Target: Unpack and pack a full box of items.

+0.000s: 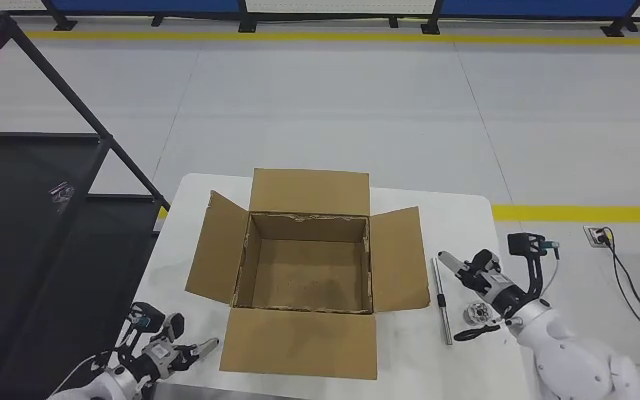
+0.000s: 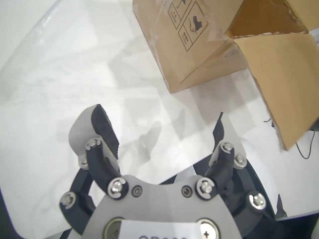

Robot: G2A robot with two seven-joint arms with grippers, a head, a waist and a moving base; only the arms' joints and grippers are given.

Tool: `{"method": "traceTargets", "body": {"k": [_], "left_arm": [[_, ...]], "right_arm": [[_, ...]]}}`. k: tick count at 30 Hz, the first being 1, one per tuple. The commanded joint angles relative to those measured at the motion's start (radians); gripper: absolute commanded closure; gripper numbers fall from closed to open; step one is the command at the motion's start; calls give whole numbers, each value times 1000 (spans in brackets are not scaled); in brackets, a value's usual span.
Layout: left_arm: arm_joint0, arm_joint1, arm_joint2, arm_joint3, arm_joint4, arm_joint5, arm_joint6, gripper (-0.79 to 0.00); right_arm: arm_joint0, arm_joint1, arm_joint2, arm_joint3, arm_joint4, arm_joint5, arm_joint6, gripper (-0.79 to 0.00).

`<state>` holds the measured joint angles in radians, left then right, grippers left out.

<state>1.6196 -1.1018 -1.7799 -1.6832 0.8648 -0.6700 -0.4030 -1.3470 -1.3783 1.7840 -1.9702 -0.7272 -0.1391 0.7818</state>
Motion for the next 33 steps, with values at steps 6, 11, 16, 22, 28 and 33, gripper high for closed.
{"method": "traceTargets", "body": {"k": [6,11,16,22,28,33], "left_arm": [[-113,-10,118,124,40,14,125,-785],[-167,-14,165,166,39,29,147,-785],[-187,-13,180,185,41,32,159,-785],[-194,-10,177,196,32,30,169,-785],[-192,-7,175,191,23,30,170,-785],[-198,-5,183,188,24,32,165,-785]], "right_arm": [[-17,10,0,-3,15,5,-15,-785],[-30,18,-8,-11,82,-37,7,-785],[-3,27,-31,3,117,-8,87,-785],[43,46,-76,28,112,-58,238,-785],[26,64,-72,32,128,-135,305,-785],[20,78,-86,32,140,-184,357,-785]]}}
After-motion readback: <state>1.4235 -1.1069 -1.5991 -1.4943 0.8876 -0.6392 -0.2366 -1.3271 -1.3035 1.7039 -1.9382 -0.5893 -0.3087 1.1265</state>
